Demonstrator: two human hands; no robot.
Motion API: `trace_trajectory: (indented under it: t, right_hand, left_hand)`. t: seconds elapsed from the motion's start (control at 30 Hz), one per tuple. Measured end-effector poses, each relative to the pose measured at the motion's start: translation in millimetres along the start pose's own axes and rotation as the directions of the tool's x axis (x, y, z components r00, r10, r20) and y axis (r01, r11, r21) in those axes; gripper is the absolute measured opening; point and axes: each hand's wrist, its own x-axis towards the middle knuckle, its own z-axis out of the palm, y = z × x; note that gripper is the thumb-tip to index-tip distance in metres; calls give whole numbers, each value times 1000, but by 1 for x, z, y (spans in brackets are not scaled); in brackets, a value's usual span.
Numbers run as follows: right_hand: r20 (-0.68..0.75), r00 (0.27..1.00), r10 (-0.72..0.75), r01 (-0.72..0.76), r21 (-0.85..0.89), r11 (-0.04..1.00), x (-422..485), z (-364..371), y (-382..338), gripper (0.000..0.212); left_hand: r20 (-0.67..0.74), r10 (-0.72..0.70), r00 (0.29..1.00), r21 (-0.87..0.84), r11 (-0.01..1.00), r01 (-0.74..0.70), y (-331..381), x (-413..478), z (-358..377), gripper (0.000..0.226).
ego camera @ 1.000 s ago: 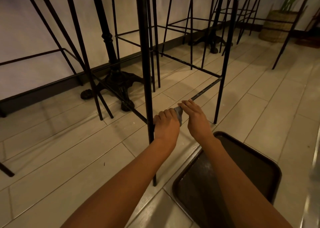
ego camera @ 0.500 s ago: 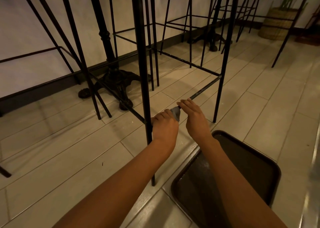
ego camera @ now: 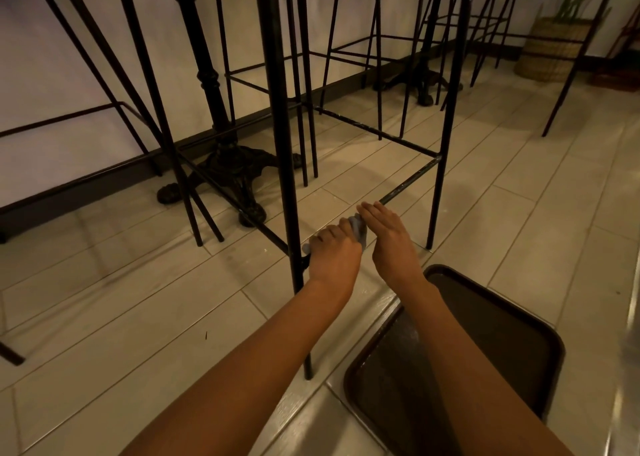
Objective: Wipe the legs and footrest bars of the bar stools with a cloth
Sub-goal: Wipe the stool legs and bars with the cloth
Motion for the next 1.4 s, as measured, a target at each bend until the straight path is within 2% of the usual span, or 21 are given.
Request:
trace_trajectory:
  t: [0.13,0.23,0.33,0.43,0.6,0.9,1.13,1.3,1.4]
  right_hand:
    - [7,1000,20,-20,-5,1000,1,-4,-3,64]
    - [-5,998,70,-70,-4,998,1,-10,2,72]
    - [14,997,77,-77,2,997,1,-14,4,71]
    - [15,997,76,-76,5,997,0,-14,3,69]
    - [11,996,89,-89,-15,996,-1,-12,2,76]
    - [20,995,97,-97,11,995,1,-14,2,77]
    - [16,994,112,-112,18,994,2,-16,0,70]
    - [32,992,122,-122,8,993,1,-17,-1,79]
    - [41,993,115,-116,13,993,2,-19,-2,78]
  left_hand:
    - [68,-45,997,53,998,41,5,0,-3,36]
    - [60,-63,996,73,996,58,7,6,-13,37]
    - [45,44,998,-10,999,-44,16,18,-7,40]
    - [-17,51,999,-59,997,-52,12,23,-4,47]
    - [10,26,1000,-106,994,-25,3,13,3,59]
    - [65,0,998,-40,999,2,18,21,-12,38]
    - [31,44,999,-128,991,-39,13,27,-2,48]
    - [64,12,998,-111,994,-5,8,16,-2,56]
    - [85,-5,996,-82,997,12,13,22,-6,41]
